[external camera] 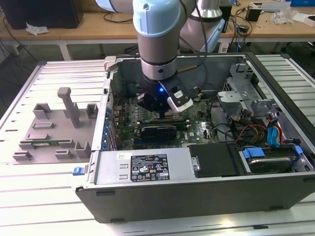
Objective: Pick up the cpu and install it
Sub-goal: 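Install the second cpu locking lever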
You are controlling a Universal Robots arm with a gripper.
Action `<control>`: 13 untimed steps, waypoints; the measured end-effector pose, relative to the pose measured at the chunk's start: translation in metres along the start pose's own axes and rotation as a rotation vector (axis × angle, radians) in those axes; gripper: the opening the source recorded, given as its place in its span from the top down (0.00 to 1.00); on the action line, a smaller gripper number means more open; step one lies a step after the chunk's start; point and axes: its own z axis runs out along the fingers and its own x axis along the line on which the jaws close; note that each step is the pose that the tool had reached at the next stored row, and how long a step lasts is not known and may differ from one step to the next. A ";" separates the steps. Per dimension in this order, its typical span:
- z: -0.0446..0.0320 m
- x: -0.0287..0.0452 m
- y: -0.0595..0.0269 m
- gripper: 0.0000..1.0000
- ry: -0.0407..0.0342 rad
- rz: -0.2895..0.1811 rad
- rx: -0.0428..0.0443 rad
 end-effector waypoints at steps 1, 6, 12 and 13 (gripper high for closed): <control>0.0006 -0.0018 0.0027 0.89 0.0002 0.000 0.0013; 0.0048 -0.0096 0.0248 0.89 0.0005 0.000 0.0061; 0.0056 -0.0143 0.0292 0.89 0.0019 0.000 0.0080; 0.0056 -0.0145 0.0292 0.89 0.0020 0.000 0.0081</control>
